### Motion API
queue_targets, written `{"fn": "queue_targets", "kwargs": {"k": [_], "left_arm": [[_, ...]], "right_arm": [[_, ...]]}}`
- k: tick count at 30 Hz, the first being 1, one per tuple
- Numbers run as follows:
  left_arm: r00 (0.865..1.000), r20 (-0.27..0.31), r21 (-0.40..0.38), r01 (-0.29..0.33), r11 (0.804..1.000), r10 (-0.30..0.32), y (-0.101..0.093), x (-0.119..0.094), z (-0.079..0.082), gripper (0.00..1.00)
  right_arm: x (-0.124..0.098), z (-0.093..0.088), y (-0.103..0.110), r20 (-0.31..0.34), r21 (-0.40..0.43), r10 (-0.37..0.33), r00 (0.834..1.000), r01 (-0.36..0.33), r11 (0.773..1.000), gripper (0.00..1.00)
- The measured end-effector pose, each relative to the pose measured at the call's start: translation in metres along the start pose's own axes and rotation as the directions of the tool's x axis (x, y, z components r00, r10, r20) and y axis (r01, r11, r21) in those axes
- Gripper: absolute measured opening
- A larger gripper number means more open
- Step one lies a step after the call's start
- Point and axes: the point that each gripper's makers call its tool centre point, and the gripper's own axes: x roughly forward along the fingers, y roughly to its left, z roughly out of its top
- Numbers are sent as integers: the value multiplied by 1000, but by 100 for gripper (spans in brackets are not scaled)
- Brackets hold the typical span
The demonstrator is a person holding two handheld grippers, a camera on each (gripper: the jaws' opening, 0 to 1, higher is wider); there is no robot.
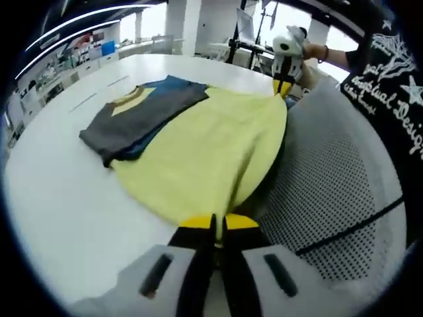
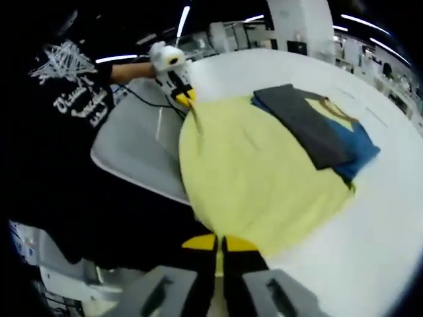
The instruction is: Fold the garment on the visible template until the final outline fits inside the template.
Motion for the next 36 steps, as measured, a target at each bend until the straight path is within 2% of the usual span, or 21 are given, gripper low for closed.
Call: {"fn": "queue_targets", "kwargs": {"k": [3, 8, 14, 17, 21, 25, 28, 30, 36], "left_arm": [[1000, 5, 3, -2, 1000, 2, 4, -3, 3, 1], [999, 36, 8, -27, 1000, 27, 15, -13, 21, 1], [993, 86, 7, -83, 996, 82, 37, -25, 47, 1], [989, 108, 6, -104, 995, 103, 46, -30, 59, 1], [982, 135, -1, -132, 991, 131, 59, -34, 73, 1], [968, 171, -24, -184, 983, 185, 78, -40, 91, 1], [952, 179, -115, -229, 967, 247, 96, -43, 99, 1], [943, 208, -128, -236, 963, 259, 98, -42, 113, 1], [928, 225, -137, -273, 952, 299, 113, -42, 131, 1]], "right_arm": [[-5, 1, -8, 5, -13, -10, 1000, 10, 1000, 0], [-16, 12, -23, 28, -40, -63, 998, 64, 997, 0], [-37, 34, -54, 86, -74, -176, 981, 183, 980, 0], [-46, 45, -63, 108, -85, -217, 970, 226, 970, 0], [-59, 61, -80, 140, -105, -278, 950, 294, 950, 0], [-70, 77, -96, 174, -117, -323, 930, 345, 931, 0], [-77, 91, -105, 208, -122, -352, 912, 382, 916, 0], [-79, 96, -112, 216, -123, -368, 904, 399, 908, 0], [-90, 115, -130, 245, -132, -440, 864, 479, 868, 0]]}}
